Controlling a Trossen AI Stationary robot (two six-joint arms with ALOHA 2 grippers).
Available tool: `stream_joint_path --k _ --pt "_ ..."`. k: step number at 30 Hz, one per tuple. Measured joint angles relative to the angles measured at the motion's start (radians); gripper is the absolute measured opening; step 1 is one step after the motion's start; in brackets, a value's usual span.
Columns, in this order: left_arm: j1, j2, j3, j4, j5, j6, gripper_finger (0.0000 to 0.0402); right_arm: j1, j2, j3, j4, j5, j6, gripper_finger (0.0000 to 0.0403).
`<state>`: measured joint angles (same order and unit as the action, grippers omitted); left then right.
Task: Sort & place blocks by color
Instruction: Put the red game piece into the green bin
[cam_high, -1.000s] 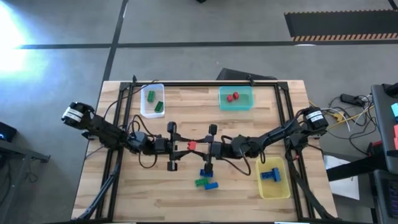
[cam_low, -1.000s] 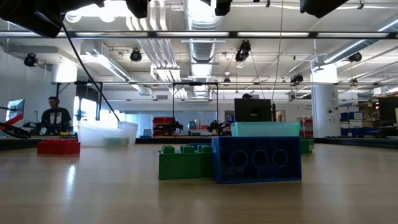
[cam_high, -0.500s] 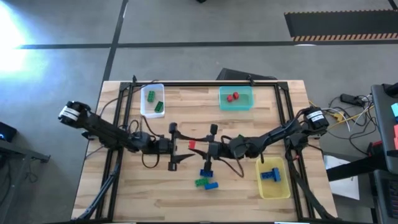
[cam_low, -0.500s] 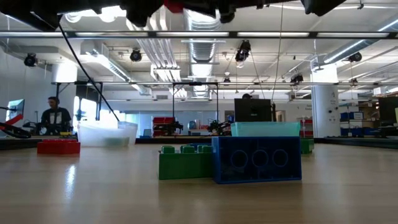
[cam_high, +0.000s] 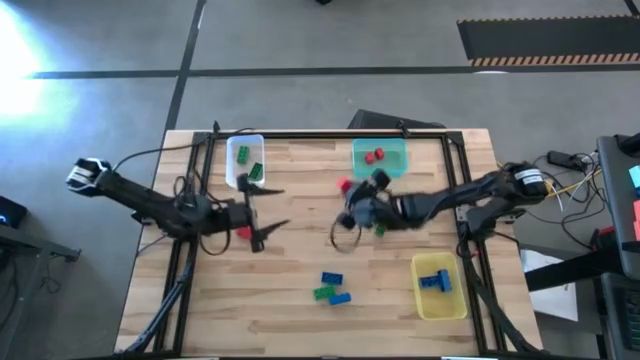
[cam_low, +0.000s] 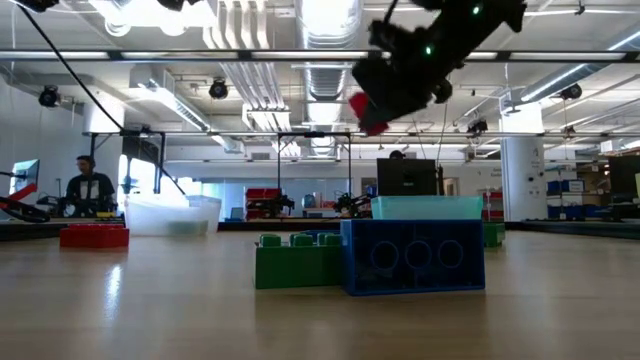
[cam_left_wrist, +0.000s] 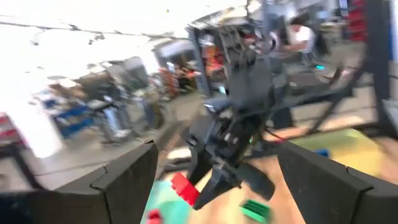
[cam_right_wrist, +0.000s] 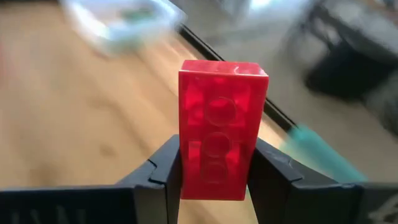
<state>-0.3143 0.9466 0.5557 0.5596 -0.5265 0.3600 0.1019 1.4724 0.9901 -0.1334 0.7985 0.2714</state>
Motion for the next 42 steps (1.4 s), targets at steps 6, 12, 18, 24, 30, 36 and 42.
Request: stream_joint_path --k 6,12,18,24,30,36,42 --pt "0.001 -0.049 -0.001 -0.002 -0.068 0.04 0.0313 -0.242 -0.046 0.0 -0.22 -0.192 0.135 0.0123" --pt "0.001 -0.035 -0.002 -0.003 -0.086 0.073 0.0313 -0.511 -0.011 0.0 -0.252 -0.412 0.13 0.0123" --pt "0.001 -0.027 -0.002 -0.003 -0.086 0.095 0.0313 -0.625 0.039 0.0 -0.224 -0.476 0.13 0.0123" --pt "0.001 -0.023 -0.002 -0.001 -0.086 0.099 0.0313 -0.637 0.055 0.0 -0.224 -0.468 0.136 0.0164" --pt "0.001 -0.011 -0.002 0.0 -0.086 0.092 0.0313 -0.637 0.051 0.0 -0.225 -0.458 0.137 0.0242" --pt "0.001 0.026 -0.002 -0.002 -0.085 0.089 0.0313 -0.59 0.025 0.0 -0.224 -0.458 0.175 0.0256" --pt "0.001 0.08 -0.001 -0.002 -0.086 -0.009 0.0313 -0.466 -0.012 0.0 -0.185 -0.456 0.178 0.0239"
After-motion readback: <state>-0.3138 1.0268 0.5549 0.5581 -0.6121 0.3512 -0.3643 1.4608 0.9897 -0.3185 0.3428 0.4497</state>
